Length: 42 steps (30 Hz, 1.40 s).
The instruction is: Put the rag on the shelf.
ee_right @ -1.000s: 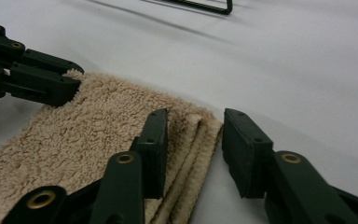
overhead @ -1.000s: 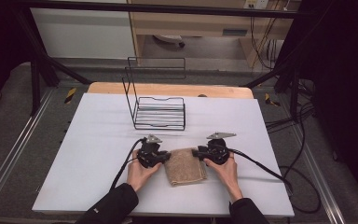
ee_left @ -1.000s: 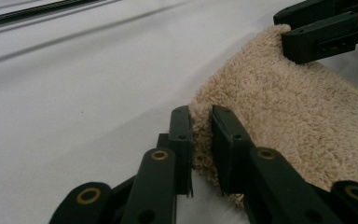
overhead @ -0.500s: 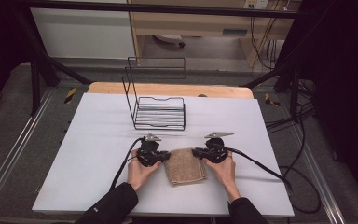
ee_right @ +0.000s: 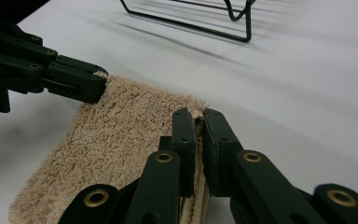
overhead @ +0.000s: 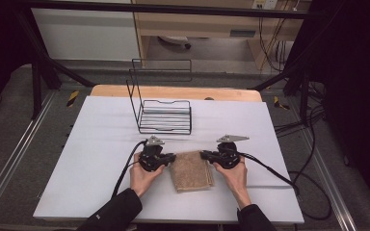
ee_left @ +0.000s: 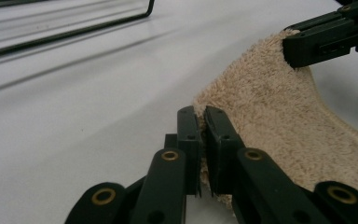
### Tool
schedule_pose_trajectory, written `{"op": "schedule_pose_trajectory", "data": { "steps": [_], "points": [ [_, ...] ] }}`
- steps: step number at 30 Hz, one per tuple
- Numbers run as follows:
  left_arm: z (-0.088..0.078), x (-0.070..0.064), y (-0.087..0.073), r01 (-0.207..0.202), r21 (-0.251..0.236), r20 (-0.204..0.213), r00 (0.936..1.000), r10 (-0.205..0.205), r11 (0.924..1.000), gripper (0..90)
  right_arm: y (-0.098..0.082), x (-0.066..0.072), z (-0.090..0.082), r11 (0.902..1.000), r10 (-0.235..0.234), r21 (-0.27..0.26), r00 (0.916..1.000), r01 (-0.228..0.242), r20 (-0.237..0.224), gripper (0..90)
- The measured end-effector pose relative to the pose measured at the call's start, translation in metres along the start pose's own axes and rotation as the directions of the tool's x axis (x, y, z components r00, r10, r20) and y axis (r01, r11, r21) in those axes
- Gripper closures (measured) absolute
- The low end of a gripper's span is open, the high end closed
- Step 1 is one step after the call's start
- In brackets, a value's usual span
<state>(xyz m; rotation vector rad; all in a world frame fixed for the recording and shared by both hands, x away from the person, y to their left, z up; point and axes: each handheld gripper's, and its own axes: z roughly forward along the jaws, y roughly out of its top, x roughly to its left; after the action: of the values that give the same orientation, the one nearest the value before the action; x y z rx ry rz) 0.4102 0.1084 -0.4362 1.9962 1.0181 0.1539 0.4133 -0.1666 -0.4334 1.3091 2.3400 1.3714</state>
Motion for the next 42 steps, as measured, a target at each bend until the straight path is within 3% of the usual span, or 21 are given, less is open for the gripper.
{"op": "schedule_pose_trajectory", "data": {
  "steps": [4,21,42],
  "points": [
    [-0.009,-0.005,0.003,-0.037,-0.035,0.000,0.9993,0.037,0.9987,85.0,0.001,0.003,-0.008,0.9994,-0.008,-0.033,0.9999,0.008,-0.009,84.0],
    [-0.034,-0.020,0.015,-0.082,-0.125,0.019,0.9962,0.084,0.9887,85.1,0.005,0.016,-0.037,0.9875,-0.047,-0.152,0.9987,0.044,-0.020,84.1],
    [-0.058,-0.030,0.025,-0.126,-0.230,0.002,0.9915,0.130,0.9649,85.1,0.016,0.033,-0.058,0.9581,-0.111,-0.265,0.9938,0.109,0.009,84.2]
  ]
}}
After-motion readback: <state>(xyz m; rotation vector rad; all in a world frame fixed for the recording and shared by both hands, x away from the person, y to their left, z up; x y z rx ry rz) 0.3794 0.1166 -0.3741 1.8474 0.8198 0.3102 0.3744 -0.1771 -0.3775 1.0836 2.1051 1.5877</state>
